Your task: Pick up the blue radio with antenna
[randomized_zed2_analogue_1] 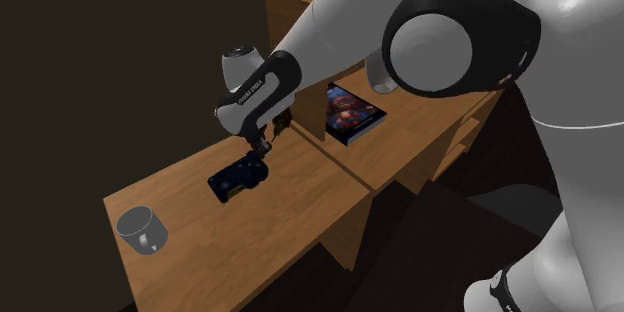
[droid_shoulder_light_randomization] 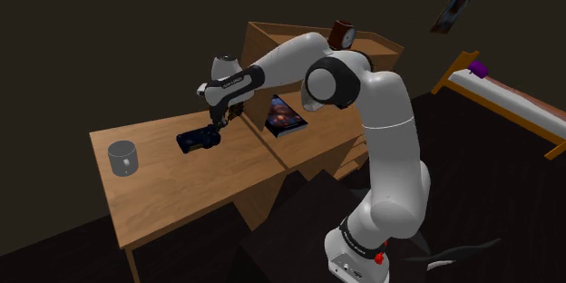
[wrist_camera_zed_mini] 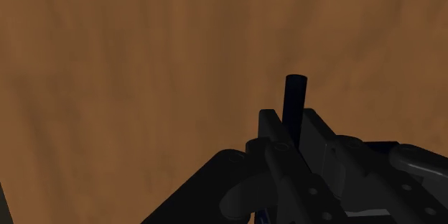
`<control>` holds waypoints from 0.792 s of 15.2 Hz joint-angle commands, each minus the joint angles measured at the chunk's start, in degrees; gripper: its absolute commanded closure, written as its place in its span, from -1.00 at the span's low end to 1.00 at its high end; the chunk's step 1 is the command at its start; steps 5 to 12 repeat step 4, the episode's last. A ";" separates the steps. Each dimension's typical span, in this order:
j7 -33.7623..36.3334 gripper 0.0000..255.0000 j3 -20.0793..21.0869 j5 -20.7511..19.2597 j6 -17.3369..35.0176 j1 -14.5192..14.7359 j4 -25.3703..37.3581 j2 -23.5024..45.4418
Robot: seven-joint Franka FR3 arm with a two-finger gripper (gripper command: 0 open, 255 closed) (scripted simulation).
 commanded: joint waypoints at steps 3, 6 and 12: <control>0.06 1.00 -0.04 -0.05 -1.47 0.10 -0.28 -1.77; 0.06 1.00 -0.04 -0.05 -1.47 0.10 -0.28 -1.76; 0.06 1.00 -0.04 -0.05 -1.47 0.10 -0.28 -1.76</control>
